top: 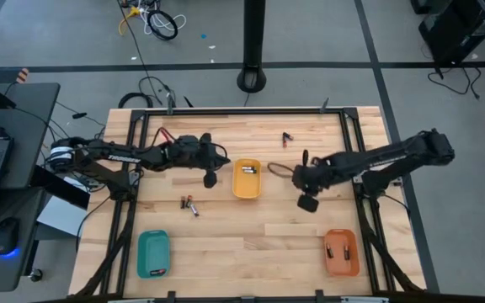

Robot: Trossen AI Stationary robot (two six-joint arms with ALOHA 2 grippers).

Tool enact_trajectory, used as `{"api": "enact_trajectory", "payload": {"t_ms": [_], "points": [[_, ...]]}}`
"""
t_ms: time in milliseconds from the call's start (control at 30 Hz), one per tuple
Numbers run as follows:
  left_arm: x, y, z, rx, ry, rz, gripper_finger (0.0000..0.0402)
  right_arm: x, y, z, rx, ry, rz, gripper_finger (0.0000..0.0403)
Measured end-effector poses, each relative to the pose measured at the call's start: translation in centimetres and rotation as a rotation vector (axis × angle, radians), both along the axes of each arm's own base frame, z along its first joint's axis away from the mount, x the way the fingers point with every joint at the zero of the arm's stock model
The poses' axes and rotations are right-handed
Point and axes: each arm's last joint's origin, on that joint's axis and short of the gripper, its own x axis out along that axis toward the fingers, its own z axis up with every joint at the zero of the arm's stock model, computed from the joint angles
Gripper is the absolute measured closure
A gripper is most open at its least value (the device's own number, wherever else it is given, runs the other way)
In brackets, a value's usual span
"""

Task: Sort batteries
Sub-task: Put the silver battery into the yellow bin

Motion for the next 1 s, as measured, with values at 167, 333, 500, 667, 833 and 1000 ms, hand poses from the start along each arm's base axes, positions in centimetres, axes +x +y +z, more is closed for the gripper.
{"api": "enact_trajectory", "payload": {"t_ms": [167, 333, 500, 667, 833, 1000], "points": [[-0.9, 0.9, 1.1, -0.005, 0.184, 0.065, 0.0396, 0.7, -2.6, 0.2, -0.061, -0.047, 0.061, 0.0389], [-2.4, 3.9, 1.6, -0.049, 0.354, 0.183, 0.0396, 1.3, -4.3, 0.3, -0.121, -0.097, 0.107, 0.039], [-4.8, 7.0, 1.0, -0.161, 0.471, 0.35, 0.0396, 1.7, -4.9, 0.4, -0.147, -0.134, 0.134, 0.0388], [-7.1, 8.8, 0.4, -0.231, 0.553, 0.455, 0.0396, 1.8, -4.9, 0.5, -0.156, -0.146, 0.151, 0.0386], [-7.7, 9.7, 0.2, -0.194, 0.576, 0.445, 0.0379, 1.9, -4.9, 0.5, -0.158, -0.156, 0.151, 0.0389], [-7.5, 9.9, 0.1, -0.148, 0.579, 0.416, 0.0336, 1.9, -4.9, 0.5, -0.158, -0.161, 0.152, 0.0386]]}}
